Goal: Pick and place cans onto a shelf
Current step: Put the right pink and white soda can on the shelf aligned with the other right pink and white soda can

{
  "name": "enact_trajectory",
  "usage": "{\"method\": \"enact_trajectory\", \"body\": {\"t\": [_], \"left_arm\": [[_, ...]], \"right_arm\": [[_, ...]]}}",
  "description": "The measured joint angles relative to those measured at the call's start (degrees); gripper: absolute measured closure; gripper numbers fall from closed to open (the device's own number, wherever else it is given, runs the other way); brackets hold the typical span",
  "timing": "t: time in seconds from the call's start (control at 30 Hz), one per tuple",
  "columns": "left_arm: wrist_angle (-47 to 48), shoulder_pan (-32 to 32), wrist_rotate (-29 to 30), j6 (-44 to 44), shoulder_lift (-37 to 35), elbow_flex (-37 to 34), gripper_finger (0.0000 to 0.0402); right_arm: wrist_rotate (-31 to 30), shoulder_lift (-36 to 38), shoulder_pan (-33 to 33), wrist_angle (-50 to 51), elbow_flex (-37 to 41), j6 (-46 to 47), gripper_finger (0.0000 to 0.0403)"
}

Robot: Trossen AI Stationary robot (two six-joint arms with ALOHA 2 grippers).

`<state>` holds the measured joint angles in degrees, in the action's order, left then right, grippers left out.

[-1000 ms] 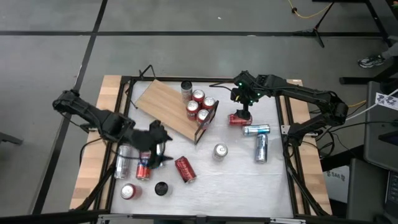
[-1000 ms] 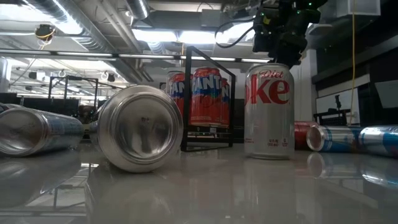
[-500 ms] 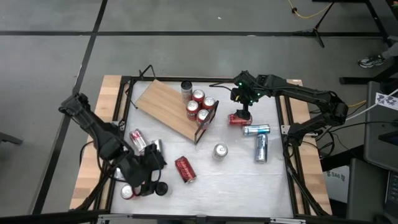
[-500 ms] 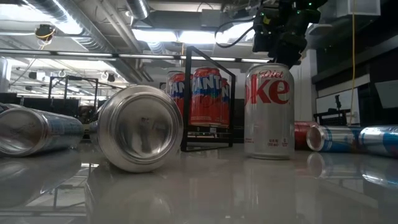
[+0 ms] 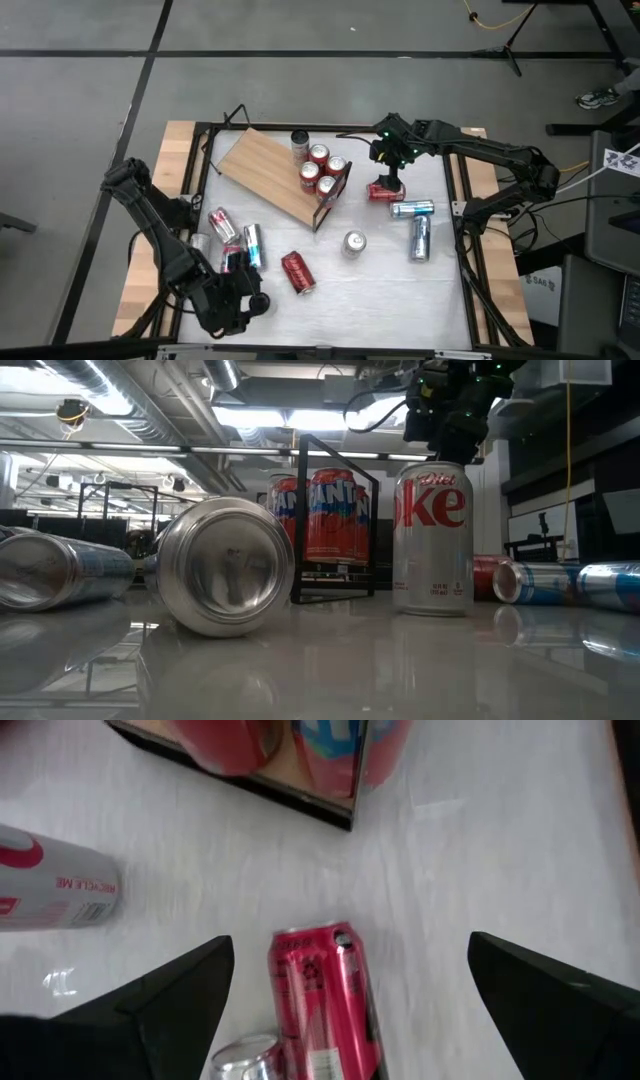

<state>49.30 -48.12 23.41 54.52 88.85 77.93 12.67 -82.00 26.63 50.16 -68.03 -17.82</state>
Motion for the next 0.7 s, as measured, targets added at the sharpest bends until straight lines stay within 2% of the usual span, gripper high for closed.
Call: {"method": "enact_trajectory", "body": {"t": [0.7], "left_arm": [[-0.05, -1.77, -0.34, 2.39, 6.20, 0.00, 0.0024]], "right_arm": [[0.01, 0.00, 0.00, -0.80, 0.00, 0.02, 0.0013]]}}
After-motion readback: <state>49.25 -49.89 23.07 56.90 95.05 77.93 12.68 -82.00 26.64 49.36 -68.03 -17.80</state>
